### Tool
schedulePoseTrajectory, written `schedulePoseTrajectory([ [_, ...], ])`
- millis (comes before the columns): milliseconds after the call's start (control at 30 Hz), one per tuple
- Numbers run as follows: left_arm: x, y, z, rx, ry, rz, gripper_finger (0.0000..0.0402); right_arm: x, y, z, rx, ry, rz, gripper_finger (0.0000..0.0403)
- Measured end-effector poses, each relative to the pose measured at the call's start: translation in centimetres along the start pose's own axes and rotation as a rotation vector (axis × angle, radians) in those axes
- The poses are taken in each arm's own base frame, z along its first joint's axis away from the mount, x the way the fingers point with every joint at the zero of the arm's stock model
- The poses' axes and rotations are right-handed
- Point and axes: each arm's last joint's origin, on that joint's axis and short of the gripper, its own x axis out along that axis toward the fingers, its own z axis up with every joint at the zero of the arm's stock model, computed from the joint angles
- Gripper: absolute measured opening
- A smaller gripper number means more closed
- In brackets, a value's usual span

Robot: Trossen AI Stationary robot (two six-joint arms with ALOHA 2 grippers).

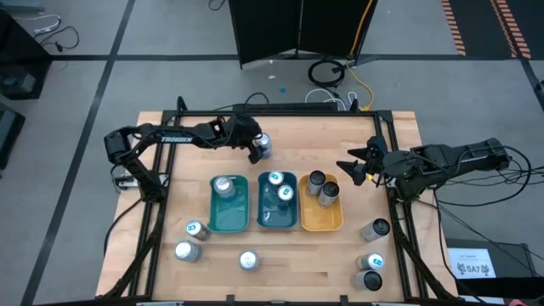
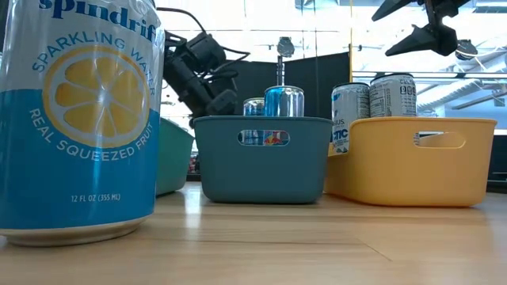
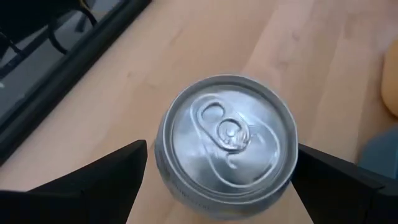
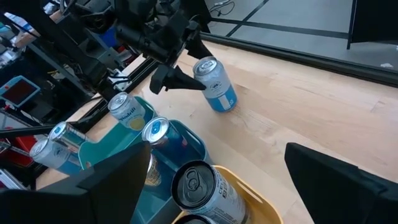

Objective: Sort soda cans
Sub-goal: Put the blue-white soda can into the green bin

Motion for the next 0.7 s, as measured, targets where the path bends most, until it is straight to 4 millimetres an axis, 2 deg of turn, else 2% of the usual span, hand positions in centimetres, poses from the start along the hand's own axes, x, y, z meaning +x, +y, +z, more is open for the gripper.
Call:
schedulePoseTrajectory([
  [233,0.0,0.1,0.3,0.03,-0.034,0.026,0.0378,0.0,0.0,0.0,0.005,-0.002,0.003,0.0364],
  [533,0.0,0.2,0.3,0.027,-0.031,0.04,0.0302,0.0,0.2,0.2,0.017,-0.016,0.019,0.0364],
  [700,-1.0,0.1,0.6,0.027,-0.044,0.088,0.0297,0.0,0.3,0.1,0.019,-0.001,0.033,0.0364],
])
